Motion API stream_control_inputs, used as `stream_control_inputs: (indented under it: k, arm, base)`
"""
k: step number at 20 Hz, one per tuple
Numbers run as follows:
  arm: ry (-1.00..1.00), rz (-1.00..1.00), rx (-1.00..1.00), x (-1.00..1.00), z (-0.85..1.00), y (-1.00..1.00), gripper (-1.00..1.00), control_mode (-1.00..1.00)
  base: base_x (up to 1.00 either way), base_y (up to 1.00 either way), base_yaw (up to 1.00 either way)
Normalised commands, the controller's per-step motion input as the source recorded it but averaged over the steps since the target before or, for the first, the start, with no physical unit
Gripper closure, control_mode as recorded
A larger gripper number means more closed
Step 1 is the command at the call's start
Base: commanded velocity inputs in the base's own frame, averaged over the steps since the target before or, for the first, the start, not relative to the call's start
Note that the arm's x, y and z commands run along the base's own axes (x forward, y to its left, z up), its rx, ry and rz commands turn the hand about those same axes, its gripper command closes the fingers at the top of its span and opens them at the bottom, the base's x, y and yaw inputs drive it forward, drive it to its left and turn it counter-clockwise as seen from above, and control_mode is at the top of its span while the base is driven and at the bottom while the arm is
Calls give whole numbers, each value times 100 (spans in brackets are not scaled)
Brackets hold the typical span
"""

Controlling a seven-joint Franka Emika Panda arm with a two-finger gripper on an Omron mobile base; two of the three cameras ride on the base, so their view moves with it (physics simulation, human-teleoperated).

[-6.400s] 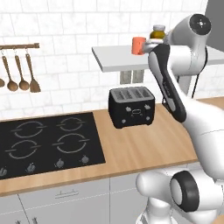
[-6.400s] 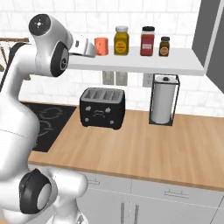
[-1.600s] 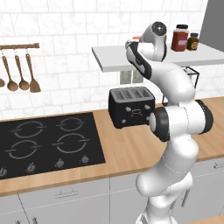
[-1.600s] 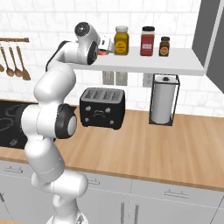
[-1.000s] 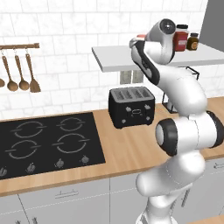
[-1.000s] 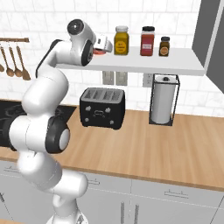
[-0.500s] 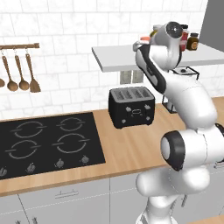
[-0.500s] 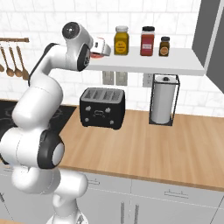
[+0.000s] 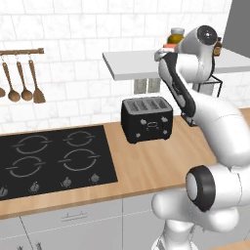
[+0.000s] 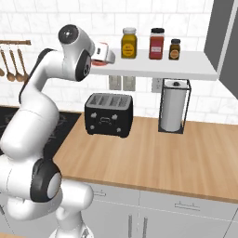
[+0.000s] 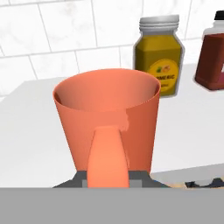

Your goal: Gather all objects into one cabinet and sort the glasses and bowls to opposite sides.

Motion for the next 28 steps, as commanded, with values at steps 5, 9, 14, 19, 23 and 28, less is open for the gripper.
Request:
stream_control_inputs:
  k: [5,9,14,19,23,28]
  arm:
    - [0,0,-1,-94,0,0,100,-100]
    - [0,0,0,-96,0,0,100,-100]
    - [0,0,0,-96,0,0,100,-100]
    - [0,0,0,-80,0,0,100,-100]
    - [0,0,0,-79,0,0,100,-100]
    - [0,0,0,-62,0,0,100,-100]
  base:
    - [0,0,0]
    - [0,0,0]
    - [0,0,0]
    - [0,0,0]
    - [0,0,0]
    - [0,0,0]
